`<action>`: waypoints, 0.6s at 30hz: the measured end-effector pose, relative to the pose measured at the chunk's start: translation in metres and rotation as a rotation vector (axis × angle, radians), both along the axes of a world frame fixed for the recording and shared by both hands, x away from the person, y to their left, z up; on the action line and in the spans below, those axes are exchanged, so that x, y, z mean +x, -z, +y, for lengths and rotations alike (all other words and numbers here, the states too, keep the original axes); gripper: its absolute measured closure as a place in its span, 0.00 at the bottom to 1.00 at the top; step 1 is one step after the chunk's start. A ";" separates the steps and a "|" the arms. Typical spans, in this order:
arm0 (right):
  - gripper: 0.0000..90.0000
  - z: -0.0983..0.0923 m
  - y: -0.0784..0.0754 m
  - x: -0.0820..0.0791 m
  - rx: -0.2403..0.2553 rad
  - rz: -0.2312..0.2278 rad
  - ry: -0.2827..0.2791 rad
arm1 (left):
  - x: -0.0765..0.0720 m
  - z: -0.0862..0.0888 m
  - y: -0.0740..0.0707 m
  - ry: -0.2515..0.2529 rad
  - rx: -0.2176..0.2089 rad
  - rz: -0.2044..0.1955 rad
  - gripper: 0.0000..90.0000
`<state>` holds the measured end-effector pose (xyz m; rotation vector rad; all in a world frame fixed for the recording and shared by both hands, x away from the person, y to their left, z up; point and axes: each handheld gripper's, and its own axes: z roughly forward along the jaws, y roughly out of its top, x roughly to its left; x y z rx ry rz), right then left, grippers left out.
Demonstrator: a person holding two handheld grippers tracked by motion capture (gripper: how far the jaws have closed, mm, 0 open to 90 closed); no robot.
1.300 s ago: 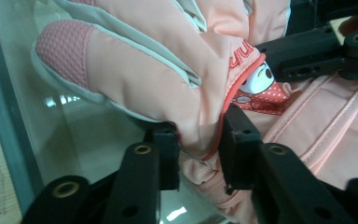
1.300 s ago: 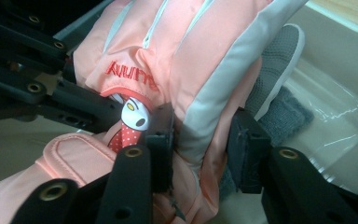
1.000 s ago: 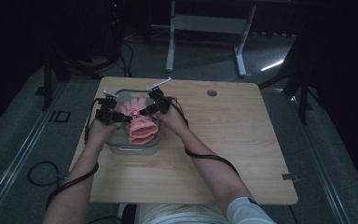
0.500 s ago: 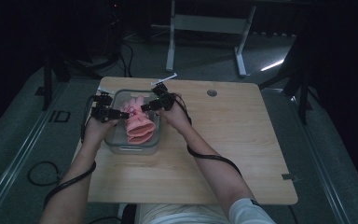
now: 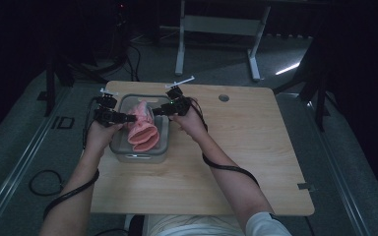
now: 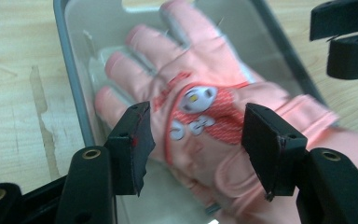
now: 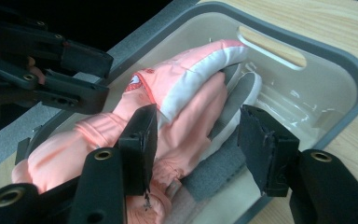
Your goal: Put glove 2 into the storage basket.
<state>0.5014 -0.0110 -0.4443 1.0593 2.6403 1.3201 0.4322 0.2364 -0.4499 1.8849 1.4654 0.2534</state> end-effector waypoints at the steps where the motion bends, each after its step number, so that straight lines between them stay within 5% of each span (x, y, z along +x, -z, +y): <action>1: 0.52 -0.002 -0.001 -0.001 0.003 0.000 -0.002 | 0.000 -0.001 -0.001 0.006 0.004 -0.005 0.47; 10: 0.50 -0.013 -0.009 -0.005 0.009 -0.022 -0.009 | -0.006 -0.008 -0.015 0.019 0.013 -0.046 0.47; 11: 0.47 -0.018 -0.013 -0.007 0.016 -0.030 -0.011 | -0.014 -0.019 -0.028 0.046 0.018 -0.086 0.43; 15: 0.42 -0.025 -0.017 -0.010 0.028 -0.043 -0.019 | -0.020 -0.031 -0.036 0.102 -0.029 -0.122 0.31; 18: 0.37 -0.030 -0.019 -0.012 0.035 -0.049 -0.019 | -0.024 -0.043 -0.041 0.127 -0.007 -0.158 0.22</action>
